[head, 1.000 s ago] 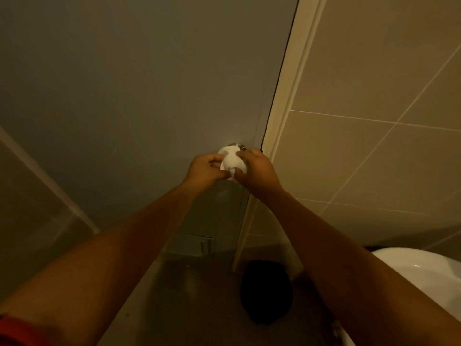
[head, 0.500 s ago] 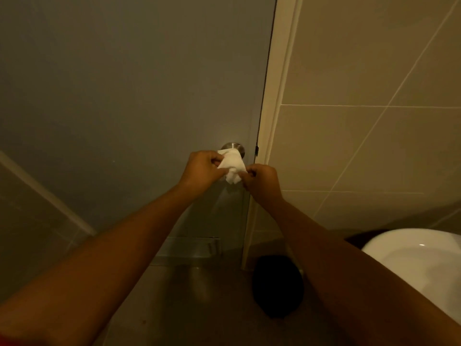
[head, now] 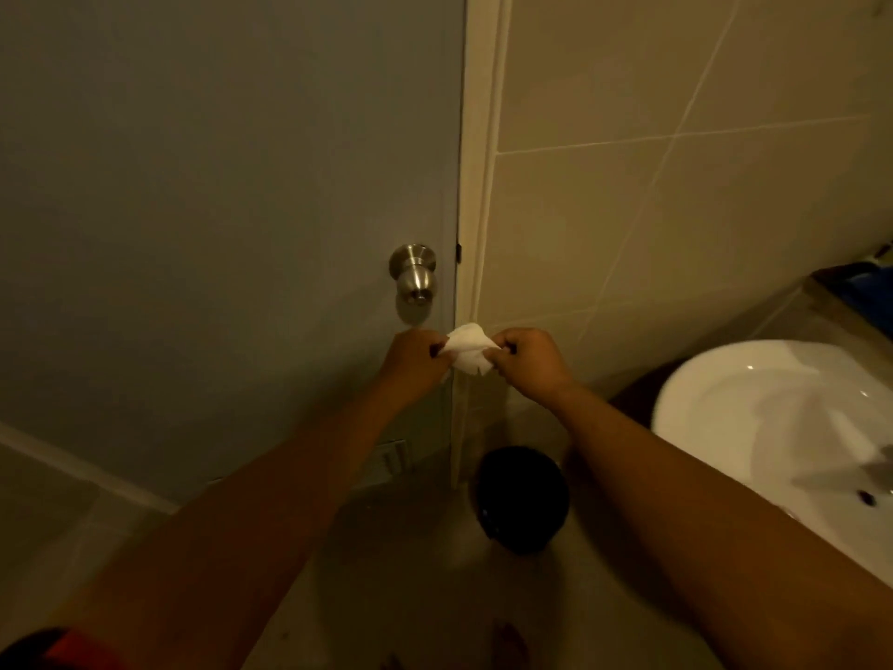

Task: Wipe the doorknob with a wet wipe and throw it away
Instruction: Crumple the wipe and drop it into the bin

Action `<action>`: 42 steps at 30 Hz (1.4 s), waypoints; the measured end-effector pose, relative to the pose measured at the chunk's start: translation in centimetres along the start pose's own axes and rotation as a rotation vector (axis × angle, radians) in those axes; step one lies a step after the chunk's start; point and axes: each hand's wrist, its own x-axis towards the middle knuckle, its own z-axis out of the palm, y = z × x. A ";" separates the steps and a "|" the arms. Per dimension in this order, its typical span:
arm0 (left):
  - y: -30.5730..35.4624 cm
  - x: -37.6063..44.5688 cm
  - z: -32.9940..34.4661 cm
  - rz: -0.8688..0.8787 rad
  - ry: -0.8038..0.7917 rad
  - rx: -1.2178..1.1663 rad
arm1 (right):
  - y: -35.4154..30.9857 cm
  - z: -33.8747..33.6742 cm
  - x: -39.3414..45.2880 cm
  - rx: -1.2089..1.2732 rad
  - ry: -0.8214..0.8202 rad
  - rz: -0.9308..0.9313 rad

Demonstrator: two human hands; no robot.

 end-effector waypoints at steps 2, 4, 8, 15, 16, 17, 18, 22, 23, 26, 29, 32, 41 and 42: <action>0.6 0.8 1.8 0.018 -0.032 0.017 | 1.7 -0.4 -1.0 0.020 0.029 0.076; 1.3 1.4 3.8 0.012 -0.088 0.003 | 3.6 -0.9 -1.8 0.047 0.043 0.158; 2.1 3.0 8.3 -0.020 -0.179 0.009 | 8.0 -1.5 -2.8 0.117 0.092 0.317; 0.1 6.1 18.2 -0.233 -0.372 -0.060 | 17.8 1.2 -2.1 0.316 0.077 0.618; -0.6 6.6 19.9 -0.260 -0.394 -0.077 | 19.6 2.0 -1.7 0.349 0.072 0.669; -1.4 7.0 21.5 -0.290 -0.413 -0.100 | 21.3 2.9 -1.3 0.381 0.068 0.717; -2.3 7.3 23.2 -0.327 -0.432 -0.124 | 23.1 4.0 -1.0 0.411 0.067 0.760; -6.7 7.8 30.0 -0.495 -0.519 -0.187 | 29.7 9.0 0.5 0.523 0.051 0.939; -7.9 7.9 31.5 -0.541 -0.536 -0.210 | 31.1 10.3 0.9 0.551 0.036 0.990; -11.0 8.4 35.8 -0.658 -0.552 -0.266 | 34.7 13.5 1.7 0.596 -0.019 1.100; -13.2 9.0 39.3 -0.756 -0.522 -0.295 | 37.8 15.6 2.2 0.647 -0.007 1.151; -14.8 10.3 42.0 -0.834 -0.519 -0.308 | 39.9 17.1 2.8 0.696 -0.008 1.170; -15.4 12.2 42.8 -0.629 -0.623 -0.135 | 41.9 18.2 3.7 0.644 -0.046 1.087; -15.3 12.2 42.7 -0.616 -0.622 -0.115 | 41.9 18.2 3.8 0.620 -0.049 1.083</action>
